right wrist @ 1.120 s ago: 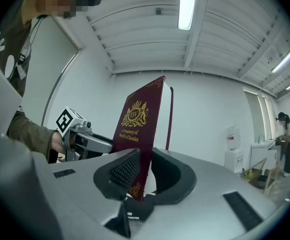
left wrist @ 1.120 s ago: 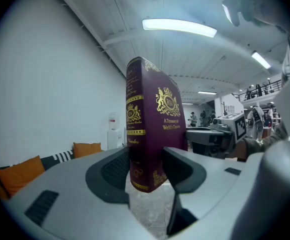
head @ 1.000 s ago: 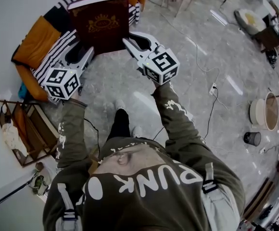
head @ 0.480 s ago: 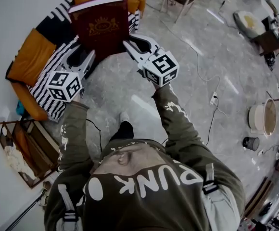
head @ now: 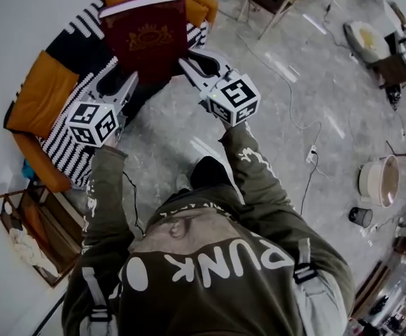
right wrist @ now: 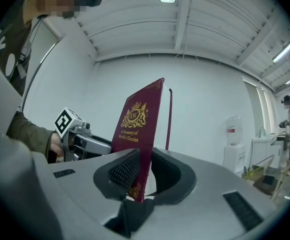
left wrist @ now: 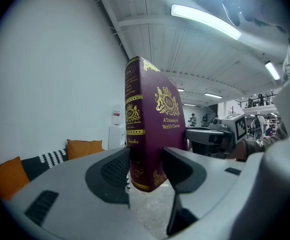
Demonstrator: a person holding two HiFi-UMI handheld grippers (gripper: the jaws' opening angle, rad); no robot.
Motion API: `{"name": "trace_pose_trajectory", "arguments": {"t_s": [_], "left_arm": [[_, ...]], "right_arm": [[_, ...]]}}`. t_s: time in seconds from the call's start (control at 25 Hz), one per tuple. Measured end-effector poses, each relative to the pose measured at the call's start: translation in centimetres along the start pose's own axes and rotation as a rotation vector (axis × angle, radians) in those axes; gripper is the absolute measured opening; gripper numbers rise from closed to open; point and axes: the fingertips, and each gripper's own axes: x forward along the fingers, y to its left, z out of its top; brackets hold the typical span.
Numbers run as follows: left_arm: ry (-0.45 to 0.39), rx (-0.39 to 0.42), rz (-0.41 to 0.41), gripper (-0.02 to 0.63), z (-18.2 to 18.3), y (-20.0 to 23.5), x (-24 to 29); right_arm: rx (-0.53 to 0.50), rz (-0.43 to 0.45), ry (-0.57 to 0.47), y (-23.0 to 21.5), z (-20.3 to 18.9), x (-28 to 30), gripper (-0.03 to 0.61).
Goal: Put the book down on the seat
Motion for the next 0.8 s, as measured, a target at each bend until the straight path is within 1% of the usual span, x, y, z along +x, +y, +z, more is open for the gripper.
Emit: {"name": "trace_pose_trajectory", "arguments": {"t_s": [0.16, 0.36, 0.64, 0.8], "left_arm": [[0.015, -0.003, 0.016, 0.19, 0.1, 3.0, 4.2], [0.027, -0.008, 0.046, 0.19, 0.7, 7.1, 10.7], [0.052, -0.026, 0.086, 0.19, 1.8, 12.0, 19.5], [0.064, -0.039, 0.102, 0.19, 1.8, 14.7, 23.2]], "right_arm": [[0.006, 0.016, 0.004, -4.2, -1.1, 3.2, 0.08], [0.026, 0.039, -0.007, -10.8, -2.3, 7.6, 0.08], [0.058, 0.081, 0.004, -19.9, -3.8, 13.2, 0.08], [0.058, 0.101, 0.014, -23.6, -4.7, 16.1, 0.08]]}}
